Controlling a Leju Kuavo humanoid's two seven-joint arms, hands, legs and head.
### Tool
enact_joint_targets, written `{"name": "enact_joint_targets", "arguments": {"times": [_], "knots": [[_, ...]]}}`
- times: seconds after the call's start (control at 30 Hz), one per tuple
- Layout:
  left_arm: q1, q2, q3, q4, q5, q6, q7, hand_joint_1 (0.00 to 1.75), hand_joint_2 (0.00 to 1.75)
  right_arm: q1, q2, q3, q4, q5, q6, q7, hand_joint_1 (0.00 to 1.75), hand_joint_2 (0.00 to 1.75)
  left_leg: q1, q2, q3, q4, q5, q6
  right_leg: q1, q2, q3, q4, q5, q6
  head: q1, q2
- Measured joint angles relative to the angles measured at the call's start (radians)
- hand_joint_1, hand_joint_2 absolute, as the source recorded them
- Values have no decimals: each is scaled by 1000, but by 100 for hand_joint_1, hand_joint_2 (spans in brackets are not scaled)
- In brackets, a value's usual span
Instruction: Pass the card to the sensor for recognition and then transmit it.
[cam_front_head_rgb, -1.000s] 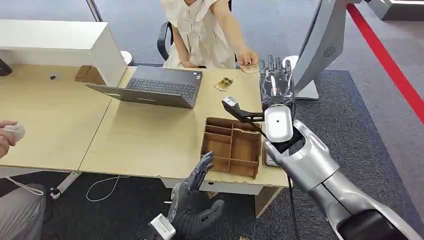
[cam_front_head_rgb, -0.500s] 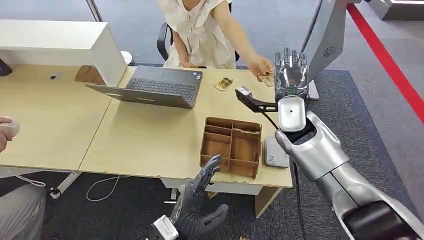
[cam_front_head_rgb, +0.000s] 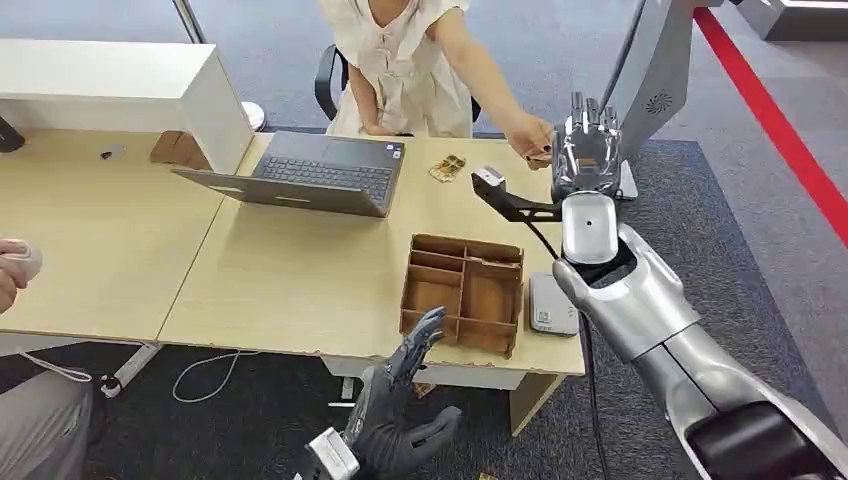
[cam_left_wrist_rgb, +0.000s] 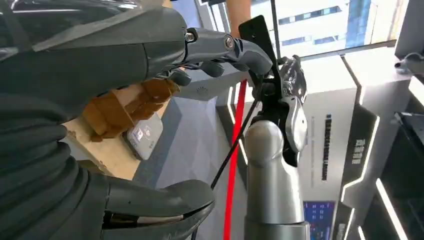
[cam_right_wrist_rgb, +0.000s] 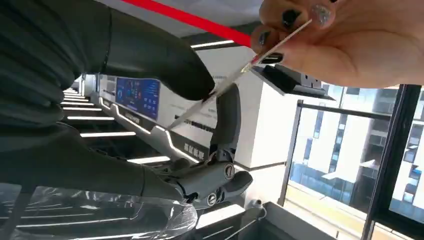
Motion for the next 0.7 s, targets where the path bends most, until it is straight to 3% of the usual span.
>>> {"name": "enact_joint_targets", "arguments": {"times": [0.53, 0.7], "knots": [[-9, -14, 0, 25, 5, 15, -3, 0, 175, -2, 8, 0, 38, 16, -2, -12, 175, 175, 0, 0, 0, 0, 0, 0, 0, 0, 0, 0, 0, 0, 0, 0], [-9, -15, 1, 26, 3, 31, -1, 0, 175, 4, 8, -7, 37, -29, -60, -20, 175, 175, 0, 0, 0, 0, 0, 0, 0, 0, 0, 0, 0, 0, 0, 0]]}}
